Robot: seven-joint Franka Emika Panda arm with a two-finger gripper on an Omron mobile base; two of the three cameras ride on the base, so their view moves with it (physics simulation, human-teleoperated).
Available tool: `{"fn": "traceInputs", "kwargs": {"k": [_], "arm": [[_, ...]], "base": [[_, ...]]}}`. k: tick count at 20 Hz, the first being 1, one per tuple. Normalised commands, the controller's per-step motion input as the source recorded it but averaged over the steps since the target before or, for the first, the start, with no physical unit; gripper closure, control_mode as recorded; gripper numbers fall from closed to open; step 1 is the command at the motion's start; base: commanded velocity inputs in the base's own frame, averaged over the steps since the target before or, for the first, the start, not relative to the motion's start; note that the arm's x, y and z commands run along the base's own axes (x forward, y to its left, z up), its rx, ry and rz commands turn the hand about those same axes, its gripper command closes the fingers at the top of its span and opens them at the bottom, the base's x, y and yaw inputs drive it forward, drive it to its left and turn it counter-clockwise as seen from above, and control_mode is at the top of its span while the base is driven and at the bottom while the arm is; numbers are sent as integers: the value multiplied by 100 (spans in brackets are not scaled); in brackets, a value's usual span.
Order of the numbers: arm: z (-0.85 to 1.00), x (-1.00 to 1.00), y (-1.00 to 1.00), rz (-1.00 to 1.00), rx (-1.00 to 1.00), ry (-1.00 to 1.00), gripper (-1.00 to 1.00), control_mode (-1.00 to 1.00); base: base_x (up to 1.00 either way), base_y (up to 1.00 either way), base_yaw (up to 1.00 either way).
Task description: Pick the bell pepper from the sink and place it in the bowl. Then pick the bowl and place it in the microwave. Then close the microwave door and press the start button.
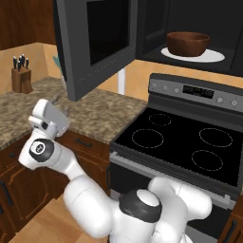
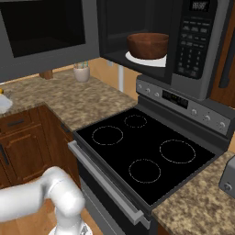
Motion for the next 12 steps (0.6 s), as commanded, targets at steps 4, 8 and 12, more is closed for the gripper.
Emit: {"fn": "traceInputs", "kwargs": {"k": [4,8,12], "arm": [[56,0,-46,-9,1,-36,-100,-100],[45,0,-66,-3,7,-30,-100,-100],[56,0,-24,-3,1,-19,-100,-100]], "base": [[0,0,0],[0,0,0],[0,0,0]]}}
